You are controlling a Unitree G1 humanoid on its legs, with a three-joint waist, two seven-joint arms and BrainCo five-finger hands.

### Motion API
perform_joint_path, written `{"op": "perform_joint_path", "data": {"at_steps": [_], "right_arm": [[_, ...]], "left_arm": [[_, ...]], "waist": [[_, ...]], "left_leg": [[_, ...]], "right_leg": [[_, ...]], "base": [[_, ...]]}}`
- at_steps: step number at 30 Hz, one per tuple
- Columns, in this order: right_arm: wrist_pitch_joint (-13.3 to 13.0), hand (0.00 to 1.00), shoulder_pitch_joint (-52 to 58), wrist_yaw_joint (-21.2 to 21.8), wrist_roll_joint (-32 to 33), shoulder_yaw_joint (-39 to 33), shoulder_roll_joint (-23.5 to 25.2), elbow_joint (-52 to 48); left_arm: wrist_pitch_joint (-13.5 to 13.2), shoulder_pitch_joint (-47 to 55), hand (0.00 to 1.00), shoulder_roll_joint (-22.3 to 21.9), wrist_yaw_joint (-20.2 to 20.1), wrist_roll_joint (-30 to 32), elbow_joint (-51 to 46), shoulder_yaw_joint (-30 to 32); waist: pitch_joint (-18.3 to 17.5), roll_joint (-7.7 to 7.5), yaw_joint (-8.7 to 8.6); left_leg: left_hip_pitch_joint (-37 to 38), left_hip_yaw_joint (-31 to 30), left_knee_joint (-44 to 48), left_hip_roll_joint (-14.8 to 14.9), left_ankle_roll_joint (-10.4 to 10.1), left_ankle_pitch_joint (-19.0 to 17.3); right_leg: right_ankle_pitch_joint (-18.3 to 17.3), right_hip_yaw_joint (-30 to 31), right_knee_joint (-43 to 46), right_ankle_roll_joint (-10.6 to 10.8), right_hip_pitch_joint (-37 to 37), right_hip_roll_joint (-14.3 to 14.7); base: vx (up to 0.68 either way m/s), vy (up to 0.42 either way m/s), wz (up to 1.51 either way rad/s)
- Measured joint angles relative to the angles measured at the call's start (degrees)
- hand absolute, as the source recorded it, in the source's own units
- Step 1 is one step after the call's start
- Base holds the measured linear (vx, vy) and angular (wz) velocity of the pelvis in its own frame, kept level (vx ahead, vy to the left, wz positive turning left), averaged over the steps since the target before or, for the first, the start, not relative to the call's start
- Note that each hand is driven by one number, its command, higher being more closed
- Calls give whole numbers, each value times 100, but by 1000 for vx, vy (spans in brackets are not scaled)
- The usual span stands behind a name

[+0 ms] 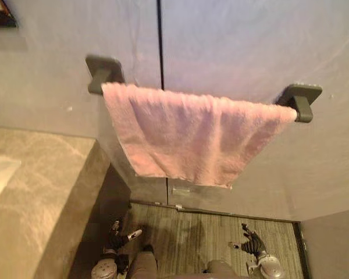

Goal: Organize washtable

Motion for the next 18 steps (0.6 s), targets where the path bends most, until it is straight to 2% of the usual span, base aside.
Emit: {"op": "perform_joint_path", "data": {"at_steps": [2,3,4,5,6,7,8,9,11,13,14,15,16,17,18], "right_arm": [[-10,0,-78,-85,142,20,-7,-131],[-11,0,-121,-98,190,15,-8,-188],[-11,0,-187,-130,249,5,-28,-204],[-9,0,-177,-150,273,9,-23,-201],[-7,0,-114,-199,297,11,7,-200],[-3,0,-56,-206,297,9,8,-190],[-3,0,-32,-215,298,15,60,-170],[5,0,-34,-231,340,11,58,-159],[5,0,-82,-228,410,8,41,-153],[-6,0,-217,-227,413,-15,36,78],[-7,0,-249,-225,413,-59,24,226],[-6,0,-277,-220,413,-138,34,424],[11,0,-323,-214,412,-216,43,703],[15,0,-338,-211,413,-280,57,781],[34,0,-397,-197,415,-330,118,985]], "left_arm": [[-1,-19,0,-238,59,-89,-11,-45],[-1,-47,0,-282,86,-107,-20,-77],[8,-86,0,-356,96,-159,-26,-171],[8,-72,0,-357,88,-181,-40,-216],[13,3,0,-377,88,-184,-69,-294],[17,40,0,-394,87,-184,-117,-296],[16,61,0,-384,88,-185,-167,-292],[39,61,0,-362,85,-184,-212,-309],[47,64,0,-303,85,-184,-239,-372],[56,70,0,-295,81,-183,-179,-401],[55,56,0,-294,74,-184,-108,-400],[57,36,0,-294,68,-184,-14,-400],[63,-46,0,-282,47,-182,168,-403],[66,-70,0,-270,29,-181,246,-413],[73,-174,0,-167,14,-180,307,-425]], "waist": [[-28,112,182],[-6,166,210],[96,341,144],[114,368,101],[169,414,9],[214,354,-9],[222,351,-9],[246,319,-6],[274,247,-12],[224,280,-100],[176,314,-117],[95,364,-142],[-39,481,-282],[-117,568,-327],[-151,465,-364]], "left_leg": [[-243,-38,-204,205,-201,333],[-340,-112,-290,274,-253,462],[-387,-259,-531,391,-312,776],[-383,-276,-654,444,-303,925],[-196,-13,-1189,595,-170,1412],[-104,393,-1290,675,-83,1400],[-72,696,-1169,736,-84,1357],[-67,968,-732,728,-65,1231],[-119,1018,302,616,54,620],[153,1065,1095,554,92,-32],[347,1128,1148,559,71,-232],[592,1156,1036,556,49,-416],[1039,1280,-8,465,-22,-453],[1188,1280,-477,384,-110,-388],[1314,1258,-1119,188,-93,29]], "right_leg": [[-438,-332,-634,-315,93,107],[-527,-453,-763,-479,68,191],[-500,-680,-778,-584,37,390],[-481,-778,-766,-620,40,449],[-393,-1224,-738,-778,122,540],[-358,-1437,-742,-842,140,555],[-318,-1600,-741,-942,173,535],[-286,-1807,-759,-1026,216,450],[-239,-2074,-775,-1090,214,253],[-165,-2395,-803,-1048,221,43],[-122,-2497,-844,-1018,231,-1],[-59,-2633,-941,-982,244,-44],[93,-2893,-1169,-833,314,-82],[178,-2974,-1320,-778,323,-76],[391,-3024,-1635,-699,354,-93]], "base": [[-333,-377,16],[-363,-348,47],[-253,-231,58],[-301,-270,109],[-219,-207,102],[-283,-242,107],[-202,-153,76],[-242,-152,81],[-225,-96,70],[-216,21,68],[-155,79,72],[-90,164,105],[-42,166,114],[-55,203,115],[-56,117,59]]}}
